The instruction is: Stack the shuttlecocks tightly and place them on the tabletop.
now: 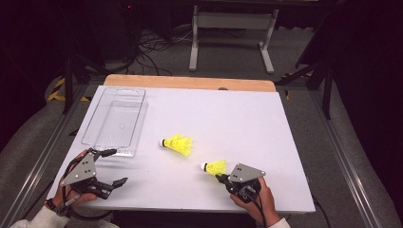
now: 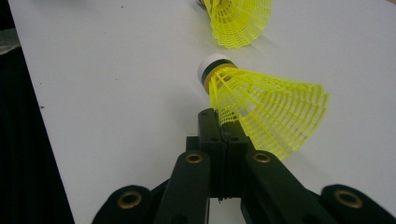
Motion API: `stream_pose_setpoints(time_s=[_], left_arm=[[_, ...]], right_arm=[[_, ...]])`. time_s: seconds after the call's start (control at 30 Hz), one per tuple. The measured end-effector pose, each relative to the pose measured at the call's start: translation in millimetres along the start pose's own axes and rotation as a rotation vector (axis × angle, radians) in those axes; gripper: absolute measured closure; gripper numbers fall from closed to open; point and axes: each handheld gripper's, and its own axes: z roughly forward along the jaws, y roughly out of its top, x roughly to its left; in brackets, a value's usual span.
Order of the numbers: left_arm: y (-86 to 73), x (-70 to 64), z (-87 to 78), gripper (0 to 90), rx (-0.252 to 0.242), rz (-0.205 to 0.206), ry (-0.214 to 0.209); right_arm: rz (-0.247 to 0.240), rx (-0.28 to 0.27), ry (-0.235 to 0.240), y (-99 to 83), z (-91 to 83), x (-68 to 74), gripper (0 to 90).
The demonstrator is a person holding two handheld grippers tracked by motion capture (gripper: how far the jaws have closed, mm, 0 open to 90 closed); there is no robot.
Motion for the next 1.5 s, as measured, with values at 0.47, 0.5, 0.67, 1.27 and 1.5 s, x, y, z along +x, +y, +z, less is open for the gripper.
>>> stream_pose_setpoints(time_s=[0.47,0.5,0.67,1.27,1.5], left_arm=[[-0.3,-0.5,-1.1,5.9,0.003,0.003,0.002],[-0.4,-0.6,-1.3,6.0,0.001,0.002,0.002],[-0.3,-0.6,-2.3,6.0,0.001,0.005,0.004],[-1.9,-0.8,-2.5,5.9,0.003,-0.001,0.006],[-1.9,-0.7,-2.8,5.9,0.001,-0.002,0.004]], right_arm=[[0.008,-0.028,-0.020,3.7,-0.3,-5.4,90.0],[0.007,-0.030,-0.021,4.2,-0.1,-5.7,90.0],[0.013,-0.045,-0.024,9.1,3.2,-9.5,90.0],[0.024,-0.032,0.000,32.4,37.8,-24.6,90.0],[0.019,-0.021,0.009,39.9,51.9,-27.6,90.0]])
